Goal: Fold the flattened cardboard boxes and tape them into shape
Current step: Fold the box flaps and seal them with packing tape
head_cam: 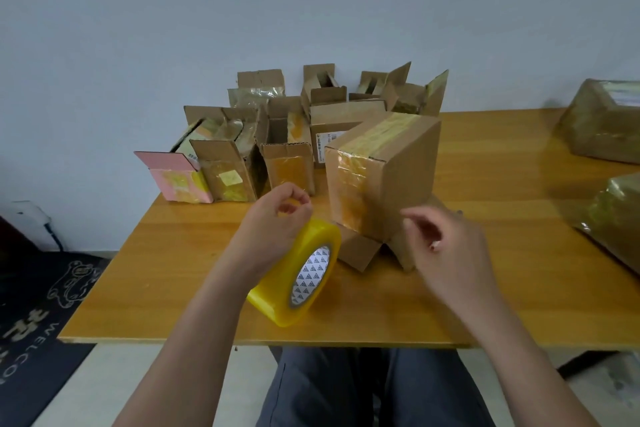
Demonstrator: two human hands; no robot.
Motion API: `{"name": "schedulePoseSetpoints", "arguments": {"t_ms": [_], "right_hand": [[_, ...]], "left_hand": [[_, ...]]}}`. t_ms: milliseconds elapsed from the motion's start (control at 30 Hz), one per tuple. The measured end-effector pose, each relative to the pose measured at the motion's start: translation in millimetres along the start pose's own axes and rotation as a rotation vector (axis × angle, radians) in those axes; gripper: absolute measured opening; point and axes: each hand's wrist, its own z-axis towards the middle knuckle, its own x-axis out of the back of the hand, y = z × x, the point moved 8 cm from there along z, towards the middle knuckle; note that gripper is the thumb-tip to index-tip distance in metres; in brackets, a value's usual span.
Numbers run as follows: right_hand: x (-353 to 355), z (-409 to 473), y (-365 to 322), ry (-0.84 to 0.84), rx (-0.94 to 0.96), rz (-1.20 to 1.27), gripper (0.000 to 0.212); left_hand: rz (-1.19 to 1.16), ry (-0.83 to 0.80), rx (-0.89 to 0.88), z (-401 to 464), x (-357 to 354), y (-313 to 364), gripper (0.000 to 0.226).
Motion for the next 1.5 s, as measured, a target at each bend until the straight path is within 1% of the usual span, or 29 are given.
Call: {"name": "schedulePoseSetpoints", "arguments": {"t_ms": [33, 100, 133, 167, 200, 233, 300, 333, 367, 400, 433, 467, 500, 567, 667, 700, 733, 767, 833, 900, 933, 1000, 1033, 1133, 1200, 1300, 1400, 1467, 1500], "right_hand": [[-9.7, -0.6, -19.8, -0.068, 0.0, 0.124, 0.023], [-35.1, 1.7, -37.7, -0.202, -0.108, 0.311, 0.043], [-45.9, 5.0, -39.2, -0.235, -0.175, 0.367, 0.053], [-54.1, 9.2, -39.2, -0.253, -0.224, 0.396, 0.056], [-60.9, 13.2, -39.4, -0.261, -0.242, 0.417, 0.052], [-66.1, 16.7, -40.7, -0.255, -0.229, 0.44, 0.039], [-71.0, 22.3, -46.3, -0.214, -0.17, 0.451, 0.016], [-72.2, 23.8, -48.3, -0.192, -0.14, 0.433, 0.012], [-73.0, 24.1, -49.2, -0.172, -0.117, 0.409, 0.012], [-72.9, 24.0, -50.2, -0.147, -0.099, 0.382, 0.012], [-71.4, 24.1, -49.9, -0.113, -0.09, 0.356, 0.013], [-70.5, 24.3, -47.6, -0.077, -0.092, 0.338, 0.013], [-70.0, 24.1, -43.5, -0.046, -0.106, 0.328, 0.014], [-72.6, 23.7, -32.3, -0.008, -0.164, 0.309, 0.019], [-82.2, 24.8, -22.4, 0.028, -0.24, 0.356, 0.021], [-87.2, 25.4, -23.0, 0.033, -0.259, 0.385, 0.021], [-92.7, 25.9, -25.3, 0.036, -0.278, 0.416, 0.02], [-98.8, 26.8, -28.4, 0.036, -0.292, 0.442, 0.019], [-111.1, 28.4, -36.6, 0.028, -0.318, 0.477, 0.015], [-124.8, 29.1, -44.3, -0.001, -0.366, 0.543, 0.011], [-132.7, 28.7, -48.7, -0.027, -0.395, 0.593, 0.01], [-150.7, 29.5, -55.7, -0.09, -0.418, 0.618, 0.014], [-161.3, 31.9, -57.3, -0.127, -0.404, 0.554, 0.017], [-188.9, 34.4, -64.2, -0.234, -0.348, 0.318, 0.023], [-201.1, 32.0, -69.7, -0.257, -0.305, 0.235, 0.021], [-209.8, 26.2, -72.1, -0.298, -0.27, 0.124, 0.015], [-214.2, 23.5, -71.6, -0.367, -0.238, 0.012, 0.019], [-215.4, 23.1, -74.1, -0.367, -0.201, -0.038, 0.021], [-213.1, 24.3, -75.9, -0.343, -0.184, -0.06, 0.017]], "left_hand": [[0.007, 0.002, -0.008, -0.1, 0.2, -0.1, 0.008], [0.017, 0.001, -0.034, -1.0, 1.3, 0.5, 0.008], [0.026, -0.001, -0.05, -1.5, 2.1, 0.9, 0.008], [0.035, -0.005, -0.069, -1.7, 2.9, 1.4, 0.008], [0.045, 0.0, -0.091, -1.4, 3.9, 1.3, 0.009], [0.059, 0.021, -0.117, -1.4, 5.5, 0.5, 0.009], [0.119, 0.128, -0.163, -4.4, 13.8, -1.0, 0.01], [0.148, 0.203, -0.186, -8.0, 19.8, 0.1, 0.009], [0.149, 0.274, -0.22, -12.7, 26.0, 2.4, 0.014], [0.114, 0.328, -0.269, -17.0, 31.8, 4.1, 0.027], [0.048, 0.358, -0.316, -20.9, 38.5, 4.5, 0.046], [-0.024, 0.354, -0.345, -22.6, 45.1, 2.3, 0.062], [-0.084, 0.318, -0.354, -23.4, 50.5, -1.4, 0.074], [-0.141, 0.173, -0.303, -23.6, 54.1, -18.7, 0.093], [-0.063, -0.059, -0.178, -28.8, 38.9, -57.5, 0.11], [-0.044, -0.095, -0.139, -31.4, 32.8, -69.9, 0.11], [-0.045, -0.086, -0.1, -33.3, 28.9, -81.6, 0.106], [-0.06, -0.026, -0.064, -34.0, 29.0, -91.5, 0.099], [-0.147, 0.167, -0.014, -35.0, 39.2, -108.0, 0.082], [-0.277, 0.33, -0.024, -33.8, 55.8, -121.3, 0.067], [-0.304, 0.392, -0.038, -32.8, 66.2, -125.6, 0.062], [-0.206, 0.484, -0.1, -29.8, 92.3, -124.7, 0.056], [-0.111, 0.513, -0.143, -28.0, 106.2, -119.4, 0.058], [0.213, 0.524, -0.221, -21.2, 138.0, -103.0, 0.07], [0.365, 0.512, -0.247, -17.0, 149.1, -101.2, 0.076], [0.486, 0.469, -0.235, -11.5, 147.3, -102.5, 0.078], [0.609, 0.425, -0.335, -5.8, 132.4, -86.3, 0.077], [0.656, 0.42, -0.348, -2.1, 126.6, -78.7, 0.076], [0.67, 0.418, -0.341, -1.4, 125.1, -76.8, 0.075]]}}
